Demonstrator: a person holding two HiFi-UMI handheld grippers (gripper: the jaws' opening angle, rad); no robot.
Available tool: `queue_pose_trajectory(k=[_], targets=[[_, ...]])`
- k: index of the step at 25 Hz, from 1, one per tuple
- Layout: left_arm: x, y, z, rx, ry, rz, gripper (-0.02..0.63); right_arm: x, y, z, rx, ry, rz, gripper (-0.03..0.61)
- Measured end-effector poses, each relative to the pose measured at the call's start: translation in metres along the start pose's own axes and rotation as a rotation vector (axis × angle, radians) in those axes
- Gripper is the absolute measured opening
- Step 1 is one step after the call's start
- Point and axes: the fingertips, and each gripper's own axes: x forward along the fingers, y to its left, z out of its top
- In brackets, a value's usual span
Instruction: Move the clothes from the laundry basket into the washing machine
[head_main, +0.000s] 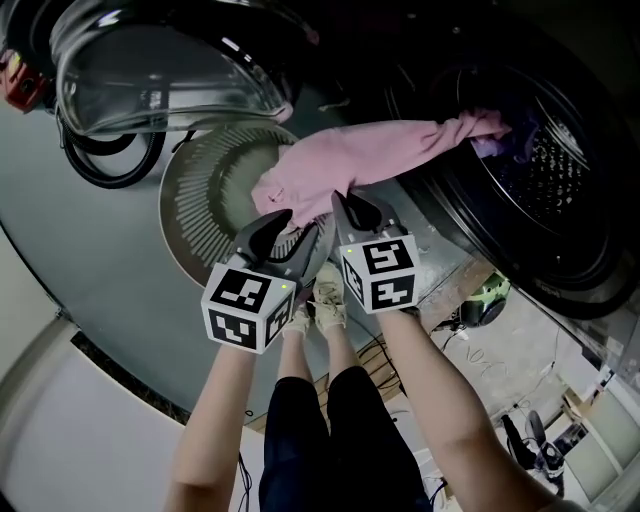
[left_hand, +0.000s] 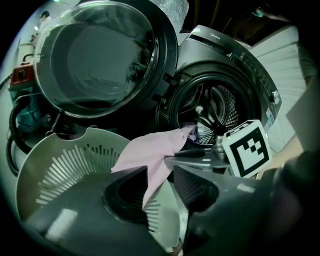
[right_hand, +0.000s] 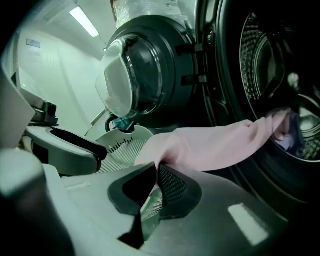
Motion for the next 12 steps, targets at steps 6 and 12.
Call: queue_pose_trajectory(k=[6, 12], targets=[[-0.008, -0.009, 0.007, 0.017, -0.007, -0.008, 0.152, -0.057, -0.027, 0.043, -0.071, -0.169, -0.086, 0.044], [-0.008, -0.020, 0.014, 0.038, -0.011, -0.030, 0.152, -0.095, -0.083, 0.085, -0.096, -0.255, -0.262, 0.044]])
